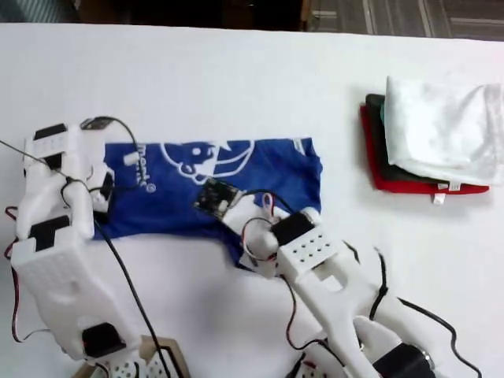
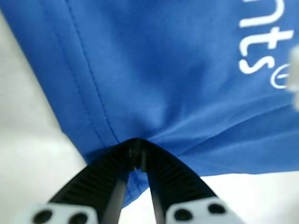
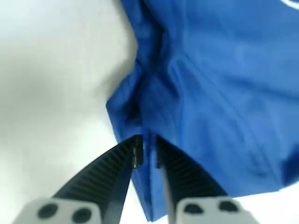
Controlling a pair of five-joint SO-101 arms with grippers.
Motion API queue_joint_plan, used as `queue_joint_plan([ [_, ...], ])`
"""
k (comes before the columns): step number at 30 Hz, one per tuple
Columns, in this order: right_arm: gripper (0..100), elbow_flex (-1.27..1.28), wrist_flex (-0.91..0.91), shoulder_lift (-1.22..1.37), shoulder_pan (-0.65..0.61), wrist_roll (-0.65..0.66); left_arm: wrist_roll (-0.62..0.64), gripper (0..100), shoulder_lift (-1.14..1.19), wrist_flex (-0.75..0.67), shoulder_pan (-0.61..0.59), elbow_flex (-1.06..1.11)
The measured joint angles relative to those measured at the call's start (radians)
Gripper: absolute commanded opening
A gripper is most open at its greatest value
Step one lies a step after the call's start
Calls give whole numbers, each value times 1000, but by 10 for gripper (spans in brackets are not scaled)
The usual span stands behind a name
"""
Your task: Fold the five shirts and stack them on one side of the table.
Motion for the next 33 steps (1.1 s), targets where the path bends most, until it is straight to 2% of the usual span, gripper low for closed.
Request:
queue_joint_plan([
  [7,176,6,-3,0,-18,2,29,26,3,0,3,0],
  [17,176,14,-127,64,52,6,34,26,3,0,3,0],
  [26,176,14,-124,150,52,6,34,26,3,0,3,0],
  [33,176,14,-17,-15,35,6,34,26,3,0,3,0],
])
